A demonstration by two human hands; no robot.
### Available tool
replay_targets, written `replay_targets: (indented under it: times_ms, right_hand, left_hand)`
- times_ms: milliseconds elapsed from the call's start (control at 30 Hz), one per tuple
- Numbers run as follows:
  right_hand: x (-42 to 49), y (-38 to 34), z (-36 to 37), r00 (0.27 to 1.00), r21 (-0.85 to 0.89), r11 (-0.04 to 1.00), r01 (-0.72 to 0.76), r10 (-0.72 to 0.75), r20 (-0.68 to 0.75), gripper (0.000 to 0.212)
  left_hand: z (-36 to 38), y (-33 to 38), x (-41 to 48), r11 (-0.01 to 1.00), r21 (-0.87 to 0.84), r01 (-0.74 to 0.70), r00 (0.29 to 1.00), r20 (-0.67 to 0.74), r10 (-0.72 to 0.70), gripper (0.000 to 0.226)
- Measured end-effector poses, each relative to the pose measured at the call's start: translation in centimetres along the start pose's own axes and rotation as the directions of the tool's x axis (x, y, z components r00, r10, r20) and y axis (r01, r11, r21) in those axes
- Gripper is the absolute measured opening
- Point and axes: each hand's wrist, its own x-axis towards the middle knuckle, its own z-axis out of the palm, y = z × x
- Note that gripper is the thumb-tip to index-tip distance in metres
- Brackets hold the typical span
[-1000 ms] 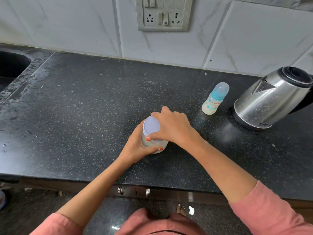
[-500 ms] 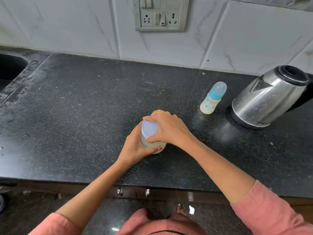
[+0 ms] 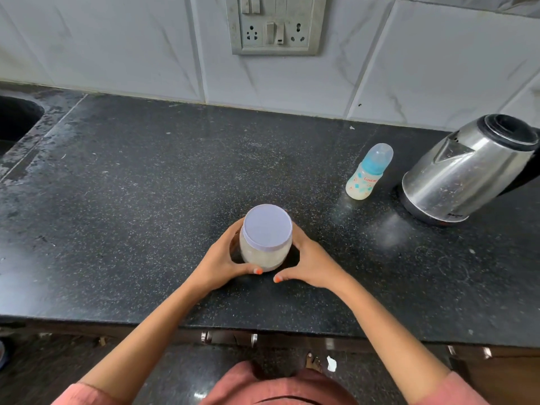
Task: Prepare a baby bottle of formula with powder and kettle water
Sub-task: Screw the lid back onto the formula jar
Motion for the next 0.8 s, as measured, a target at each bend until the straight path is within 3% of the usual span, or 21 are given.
replay_targets:
  times_ms: [133, 233, 400, 800]
  right_hand:
    - [0.7, 0.9, 1.6, 0.989, 0.115, 0.993, 0.003, 0.014, -0.148, 0.102]
    - [1.7, 1.1, 1.5, 0.983, 0.151, 0.988, 0.013, 0.015, -0.184, 0.097]
    - [4.4, 0.6, -1.0, 0.982, 0.117, 0.993, 0.022, 0.000, -0.188, 0.097]
    - [12.4, -0.4, -7.5, 0.963, 0.036, 0.999, -0.032, 0.040, -0.266, 0.096]
  left_hand:
    - [-0.1, -0.5, 0.2, 1.000, -0.001, 0.024, 1.000, -0.003, -0.024, 0.093]
    - [-0.3, -0.3, 1.0, 1.000, -0.005, 0.029, 1.000, -0.005, -0.029, 0.092]
    - [-0.9, 0.7, 4.6, 1.000, -0.019, 0.008, 1.000, 0.028, -0.008, 0.088]
    - [-2.5, 2.1, 15.6, 1.000, 0.000, 0.015, 0.997, 0.078, -0.015, 0.102]
